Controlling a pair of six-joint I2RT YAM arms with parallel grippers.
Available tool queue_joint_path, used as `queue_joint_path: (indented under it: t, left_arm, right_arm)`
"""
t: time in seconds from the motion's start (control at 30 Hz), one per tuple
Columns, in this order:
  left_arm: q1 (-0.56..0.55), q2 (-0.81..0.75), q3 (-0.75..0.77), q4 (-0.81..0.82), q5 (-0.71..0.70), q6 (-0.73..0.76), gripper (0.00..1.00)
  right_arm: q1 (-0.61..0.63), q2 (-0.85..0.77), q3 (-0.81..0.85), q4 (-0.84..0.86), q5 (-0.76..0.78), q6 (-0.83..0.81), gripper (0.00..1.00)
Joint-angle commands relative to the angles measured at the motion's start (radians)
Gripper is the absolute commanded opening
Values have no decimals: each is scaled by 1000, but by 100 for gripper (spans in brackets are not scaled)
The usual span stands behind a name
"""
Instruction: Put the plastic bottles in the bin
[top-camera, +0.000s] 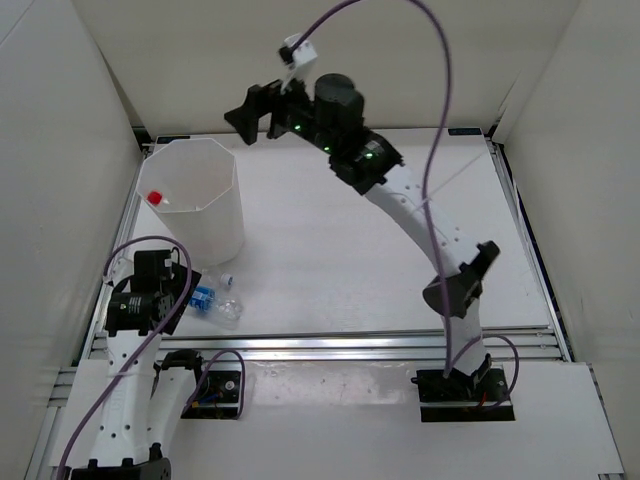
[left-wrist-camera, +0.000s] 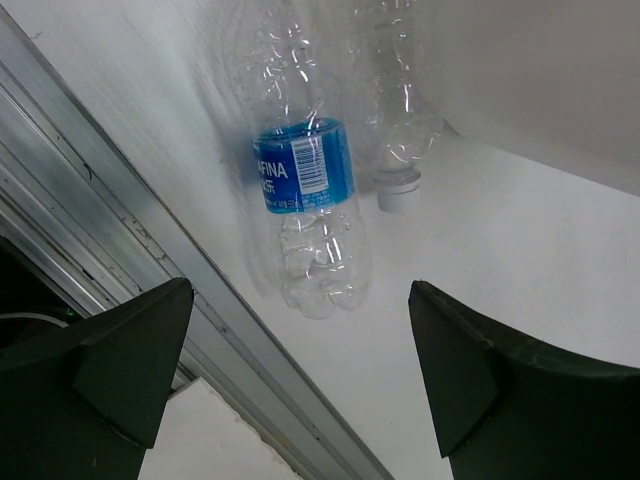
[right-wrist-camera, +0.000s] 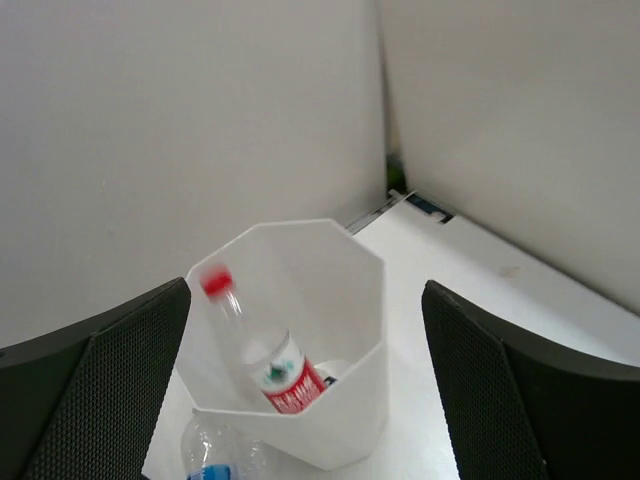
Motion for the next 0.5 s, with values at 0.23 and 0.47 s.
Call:
queue_joint_path:
  t: [0.23,0.47]
  left_arm:
    - [-2,-25,-231,268,-37,-128,100]
    - [-2,124,-321,397,-95,-224,100]
  right_arm:
    - [-119,-386,-157,-234,109,28,100]
    - [-119,-432,-143,-423,88,62,100]
